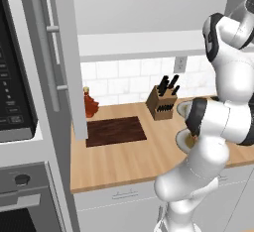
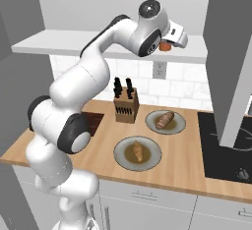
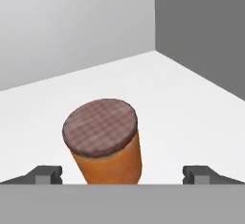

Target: From the different types of pastries on the counter, select a croissant and place it on the cutting board. Then retrieve a jar of jam from the cabinet and place it alongside the croissant on the cutting board.

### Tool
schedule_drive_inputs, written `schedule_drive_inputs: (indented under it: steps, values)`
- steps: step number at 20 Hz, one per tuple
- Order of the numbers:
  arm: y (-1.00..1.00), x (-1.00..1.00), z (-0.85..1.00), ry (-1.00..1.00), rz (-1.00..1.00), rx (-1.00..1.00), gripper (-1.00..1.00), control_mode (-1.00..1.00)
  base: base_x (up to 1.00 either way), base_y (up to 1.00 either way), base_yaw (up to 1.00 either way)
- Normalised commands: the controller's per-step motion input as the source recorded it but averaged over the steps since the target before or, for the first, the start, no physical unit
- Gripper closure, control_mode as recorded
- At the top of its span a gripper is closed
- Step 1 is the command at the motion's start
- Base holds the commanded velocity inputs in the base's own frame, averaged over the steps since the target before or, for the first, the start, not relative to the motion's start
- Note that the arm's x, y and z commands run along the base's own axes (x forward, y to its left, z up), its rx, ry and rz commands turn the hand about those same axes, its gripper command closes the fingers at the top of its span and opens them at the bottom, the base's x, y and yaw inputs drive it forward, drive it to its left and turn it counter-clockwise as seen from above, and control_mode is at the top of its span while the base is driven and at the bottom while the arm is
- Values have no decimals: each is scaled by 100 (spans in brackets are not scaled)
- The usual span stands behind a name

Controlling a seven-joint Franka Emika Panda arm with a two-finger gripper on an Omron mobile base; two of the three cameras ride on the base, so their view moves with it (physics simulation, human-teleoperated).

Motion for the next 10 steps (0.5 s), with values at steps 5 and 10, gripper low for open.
schedule_drive_inputs:
  steps: [5, 10]
  values:
    - [0, 2, 0, 0, 0, 2, -100, -100, 0, 0, 0]
    - [0, 32, 0, 0, 0, 1, -100, -100, 0, 0, 0]
